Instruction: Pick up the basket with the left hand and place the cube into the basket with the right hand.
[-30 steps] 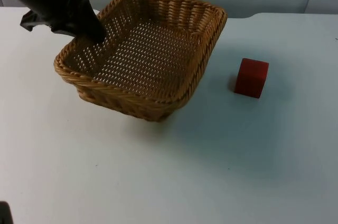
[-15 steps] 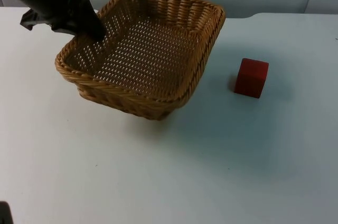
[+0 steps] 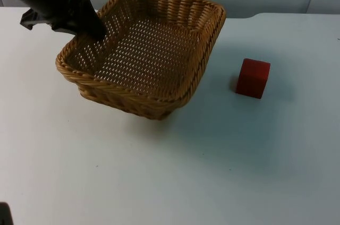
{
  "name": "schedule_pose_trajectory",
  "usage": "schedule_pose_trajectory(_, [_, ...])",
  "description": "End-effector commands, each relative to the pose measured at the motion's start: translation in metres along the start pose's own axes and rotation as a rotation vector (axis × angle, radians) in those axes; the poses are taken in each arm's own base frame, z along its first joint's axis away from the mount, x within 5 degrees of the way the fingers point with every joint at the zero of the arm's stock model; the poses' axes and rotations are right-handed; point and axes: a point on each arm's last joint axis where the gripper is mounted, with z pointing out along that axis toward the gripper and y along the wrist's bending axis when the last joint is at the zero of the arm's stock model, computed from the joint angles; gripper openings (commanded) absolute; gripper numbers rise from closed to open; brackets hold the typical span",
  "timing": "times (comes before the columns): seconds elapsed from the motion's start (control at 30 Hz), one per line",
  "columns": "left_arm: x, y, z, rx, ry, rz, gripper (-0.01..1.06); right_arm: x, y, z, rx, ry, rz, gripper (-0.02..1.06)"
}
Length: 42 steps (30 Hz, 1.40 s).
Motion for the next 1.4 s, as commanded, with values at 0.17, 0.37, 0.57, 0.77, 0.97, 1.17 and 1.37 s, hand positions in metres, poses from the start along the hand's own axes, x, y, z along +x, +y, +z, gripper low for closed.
schedule_pose_trajectory(0.17, [-0.006, -0.007, -0.008, 0.023, -0.037, -0.009, 0.0, 0.001, 0.0, 0.001, 0.007, -0.006, 0.0, 0.0])
schedule_pose_trajectory(0.37, [-0.006, -0.007, -0.008, 0.023, -0.037, -0.009, 0.0, 0.001, 0.0, 0.001, 0.007, -0.006, 0.0, 0.0])
schedule_pose_trajectory(0.57, [-0.006, -0.007, -0.008, 0.023, -0.037, -0.009, 0.0, -0.004, 0.0, 0.007, 0.009, 0.037, -0.005, 0.0])
schedule_pose_trajectory(0.77, [-0.006, -0.007, -0.008, 0.023, -0.037, -0.009, 0.0, -0.038, 0.001, 0.025, -0.005, -0.037, -0.008, 0.0])
schedule_pose_trajectory(0.97, [-0.006, -0.007, -0.008, 0.023, -0.037, -0.009, 0.0, -0.088, 0.003, 0.042, -0.014, -0.408, -0.013, 0.0])
schedule_pose_trajectory(1.17, [-0.008, -0.008, -0.01, -0.017, -0.03, 0.047, 0.0, -0.114, 0.005, 0.084, -0.031, -0.349, 0.011, 0.0])
schedule_pose_trajectory(1.37, [-0.014, -0.017, -0.01, -0.064, -0.036, 0.135, 0.0, -0.144, 0.008, 0.142, -0.039, -0.18, 0.02, 0.0])
